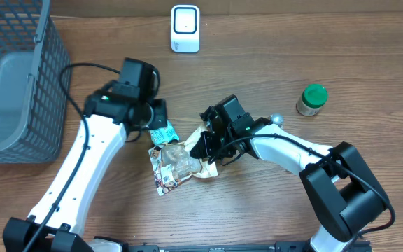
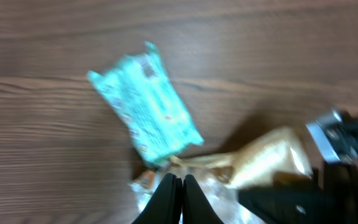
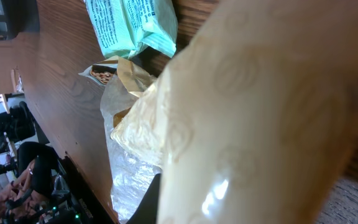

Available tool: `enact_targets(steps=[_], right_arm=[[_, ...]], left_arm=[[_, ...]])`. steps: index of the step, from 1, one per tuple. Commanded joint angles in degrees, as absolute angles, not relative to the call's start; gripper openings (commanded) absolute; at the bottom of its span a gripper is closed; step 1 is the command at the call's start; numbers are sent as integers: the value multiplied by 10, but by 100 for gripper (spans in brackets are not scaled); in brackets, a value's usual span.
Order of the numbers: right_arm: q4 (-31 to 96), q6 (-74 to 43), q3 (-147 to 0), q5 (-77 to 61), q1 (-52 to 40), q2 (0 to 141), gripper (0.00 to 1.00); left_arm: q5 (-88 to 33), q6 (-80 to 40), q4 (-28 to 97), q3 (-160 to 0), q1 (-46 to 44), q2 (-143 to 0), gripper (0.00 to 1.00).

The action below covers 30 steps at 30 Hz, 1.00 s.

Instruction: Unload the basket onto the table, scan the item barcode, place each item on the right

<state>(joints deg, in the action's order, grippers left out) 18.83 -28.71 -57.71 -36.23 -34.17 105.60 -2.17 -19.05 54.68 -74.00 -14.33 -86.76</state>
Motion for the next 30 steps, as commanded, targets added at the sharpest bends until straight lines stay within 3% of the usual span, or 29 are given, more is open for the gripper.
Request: enact_targets(steps=[1, 14, 17, 18, 19, 30], right_arm=[[183, -280, -573, -372, -344, 1062, 4], [185, -280, -573, -372, -344, 1062, 4], [187, -280, -573, -372, -344, 1062, 4], [187, -280, -573, -372, -344, 1062, 4], [187, -280, -573, -373, -344, 1062, 4], [190, -245, -575, -441, -344, 1004, 4]], left_arm=[[35, -193, 555, -748, -118, -865, 9], [49, -208, 561, -747, -35, -866, 32], [49, -208, 563, -747, -35, -866, 53], [49, -208, 565, -746, -36, -866, 64], [49, -208, 569, -746, -36, -866, 100], [49, -208, 568, -746, -36, -866, 99]])
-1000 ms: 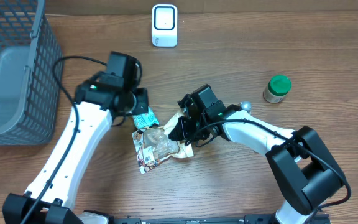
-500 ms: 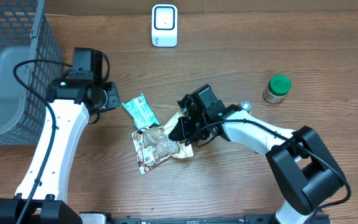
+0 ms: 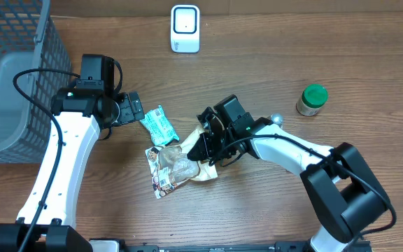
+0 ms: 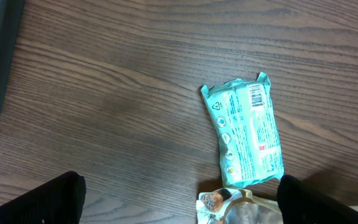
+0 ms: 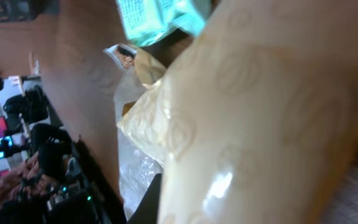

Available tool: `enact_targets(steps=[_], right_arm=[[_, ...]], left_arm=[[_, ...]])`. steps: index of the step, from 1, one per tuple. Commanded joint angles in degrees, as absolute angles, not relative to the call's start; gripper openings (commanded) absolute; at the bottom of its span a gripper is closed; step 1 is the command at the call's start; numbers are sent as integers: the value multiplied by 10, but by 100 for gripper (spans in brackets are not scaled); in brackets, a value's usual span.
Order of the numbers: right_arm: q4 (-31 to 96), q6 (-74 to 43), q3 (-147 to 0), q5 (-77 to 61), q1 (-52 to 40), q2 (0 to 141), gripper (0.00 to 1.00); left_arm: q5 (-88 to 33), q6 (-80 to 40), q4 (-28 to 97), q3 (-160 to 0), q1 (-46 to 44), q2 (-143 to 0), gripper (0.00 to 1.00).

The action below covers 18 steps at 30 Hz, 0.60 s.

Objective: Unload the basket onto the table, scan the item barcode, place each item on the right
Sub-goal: 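Lift the packet with the right gripper and carry it up-right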

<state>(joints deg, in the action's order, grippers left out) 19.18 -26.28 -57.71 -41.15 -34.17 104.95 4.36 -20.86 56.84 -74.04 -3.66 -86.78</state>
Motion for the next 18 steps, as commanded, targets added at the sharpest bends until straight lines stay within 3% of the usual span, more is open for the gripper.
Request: enact_targets(steps=[1, 11, 18], right_arm=[[193, -238, -575, -443, -344, 993, 4], [216, -237, -575, -455, -337, 853, 4], [224, -239, -575, -547, -286, 787, 4]], left_arm=[[49, -208, 568, -746, -36, -866, 99], [49, -208, 568, -746, -36, -866, 100], [49, -208, 568, -747, -36, -866, 99]])
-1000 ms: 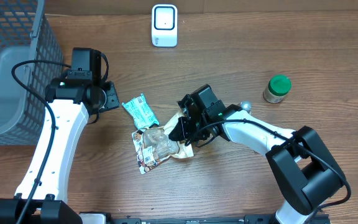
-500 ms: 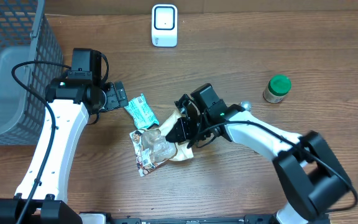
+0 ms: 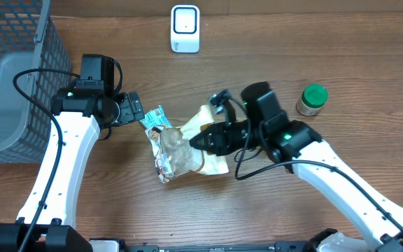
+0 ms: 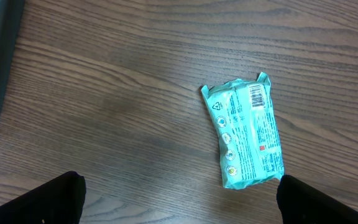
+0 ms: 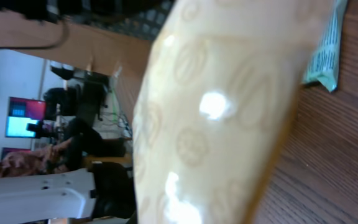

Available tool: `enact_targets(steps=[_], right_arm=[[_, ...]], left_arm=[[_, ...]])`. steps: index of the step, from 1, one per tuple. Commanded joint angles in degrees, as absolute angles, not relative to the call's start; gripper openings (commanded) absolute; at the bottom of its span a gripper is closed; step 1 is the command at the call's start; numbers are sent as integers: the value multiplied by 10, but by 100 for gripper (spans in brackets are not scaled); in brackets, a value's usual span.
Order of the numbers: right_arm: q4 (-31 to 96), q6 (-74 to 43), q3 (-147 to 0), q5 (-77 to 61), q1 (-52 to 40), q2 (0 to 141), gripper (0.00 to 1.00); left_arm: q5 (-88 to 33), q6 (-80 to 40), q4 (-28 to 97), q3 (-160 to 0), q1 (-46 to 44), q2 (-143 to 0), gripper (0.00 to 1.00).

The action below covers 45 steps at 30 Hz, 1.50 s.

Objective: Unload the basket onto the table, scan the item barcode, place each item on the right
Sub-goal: 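Lift the packet with the right gripper and carry it up-right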

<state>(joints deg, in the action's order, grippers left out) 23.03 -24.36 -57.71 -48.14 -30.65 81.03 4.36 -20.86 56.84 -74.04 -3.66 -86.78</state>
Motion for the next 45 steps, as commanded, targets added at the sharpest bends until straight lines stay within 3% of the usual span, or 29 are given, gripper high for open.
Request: enact_targets(steps=[1, 16, 45], right_arm=[[219, -239, -575, -573, -276, 783, 4], [163, -239, -575, -900, -133, 770, 4], [154, -231, -575, -899, -131, 770, 4]], left_arm=[[49, -208, 568, -746, -36, -866, 100], [49, -208, 568, -746, -36, -866, 99], [49, -208, 568, -746, -36, -866, 99]])
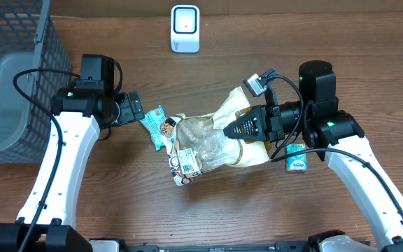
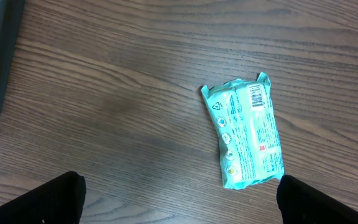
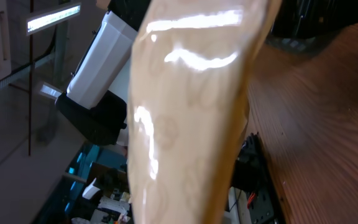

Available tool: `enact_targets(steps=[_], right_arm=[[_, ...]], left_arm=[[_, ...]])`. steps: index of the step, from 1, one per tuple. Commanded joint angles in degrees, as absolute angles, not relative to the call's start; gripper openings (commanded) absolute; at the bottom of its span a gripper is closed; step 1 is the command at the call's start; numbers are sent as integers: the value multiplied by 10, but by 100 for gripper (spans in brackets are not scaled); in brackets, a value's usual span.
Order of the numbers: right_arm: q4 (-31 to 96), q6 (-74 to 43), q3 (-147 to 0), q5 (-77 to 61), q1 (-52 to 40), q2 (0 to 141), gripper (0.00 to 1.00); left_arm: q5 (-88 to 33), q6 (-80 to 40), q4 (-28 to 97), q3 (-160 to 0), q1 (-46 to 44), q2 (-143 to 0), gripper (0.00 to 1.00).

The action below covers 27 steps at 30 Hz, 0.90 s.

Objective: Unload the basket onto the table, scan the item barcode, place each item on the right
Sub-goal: 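Lift the packet with the right gripper and carry it up-right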

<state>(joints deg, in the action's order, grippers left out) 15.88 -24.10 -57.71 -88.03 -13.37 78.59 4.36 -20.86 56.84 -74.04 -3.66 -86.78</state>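
My right gripper (image 1: pixel 240 129) is shut on one end of a beige and clear snack bag (image 1: pixel 208 143) and holds it off the table. The bag hangs out to the left, and a white label with a barcode (image 1: pixel 186 161) shows on its low end. In the right wrist view the bag (image 3: pixel 191 112) fills the frame and hides the fingers. The white scanner (image 1: pixel 185 28) stands at the far edge. A teal packet (image 2: pixel 246 135) lies flat on the table, its barcode up. My left gripper (image 2: pixel 179 205) stands open near it, holding nothing.
A grey mesh basket (image 1: pixel 12 77) takes up the far left. A small teal packet (image 1: pixel 296 161) lies under my right forearm. The bag's left end overlaps the teal packet (image 1: pixel 152 122) in the overhead view.
My right gripper now holds the bag further right and higher. The green-lidded jar is hidden behind the arm, and a small teal packet shows below it. The left arm has not moved.
First my left gripper was shut over the teal packet and the bag, with my right gripper low on the bag. Then the left gripper was open and further left. After that the bag was off the table, and now it is further right.
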Motion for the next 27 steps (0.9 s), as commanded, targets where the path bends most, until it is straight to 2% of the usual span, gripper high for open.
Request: enact_targets(steps=[1, 6, 8, 9, 10, 11, 15, 18, 23, 27], right_arm=[[154, -224, -575, -899, -131, 770, 4], [140, -229, -575, -892, -131, 770, 4], [100, -283, -575, -896, -131, 770, 3], [49, -338, -575, -900, -131, 770, 4], [-54, -438, -576, -900, -131, 770, 4], [-91, -473, -577, -900, -131, 770, 3], [-463, -792, -608, -899, -130, 788, 3], [-604, -918, -662, -895, -124, 817, 3], [-512, -913, -712, -830, -109, 857, 4], [-418, -847, -712, -778, -95, 887, 4]], left_arm=[[49, -208, 568, -747, -36, -866, 99], [49, -208, 568, -746, -36, -866, 100], [49, -208, 568, -746, -36, -866, 100], [49, -208, 568, -746, -36, -866, 100], [49, -208, 568, -747, -36, -866, 99], [49, -208, 568, -746, -36, -866, 100], [49, -208, 568, -746, -36, -866, 99], [49, -208, 568, -746, -36, -866, 100], [49, -208, 568, -746, -36, -866, 99], [49, -208, 568, -747, -36, -866, 99]])
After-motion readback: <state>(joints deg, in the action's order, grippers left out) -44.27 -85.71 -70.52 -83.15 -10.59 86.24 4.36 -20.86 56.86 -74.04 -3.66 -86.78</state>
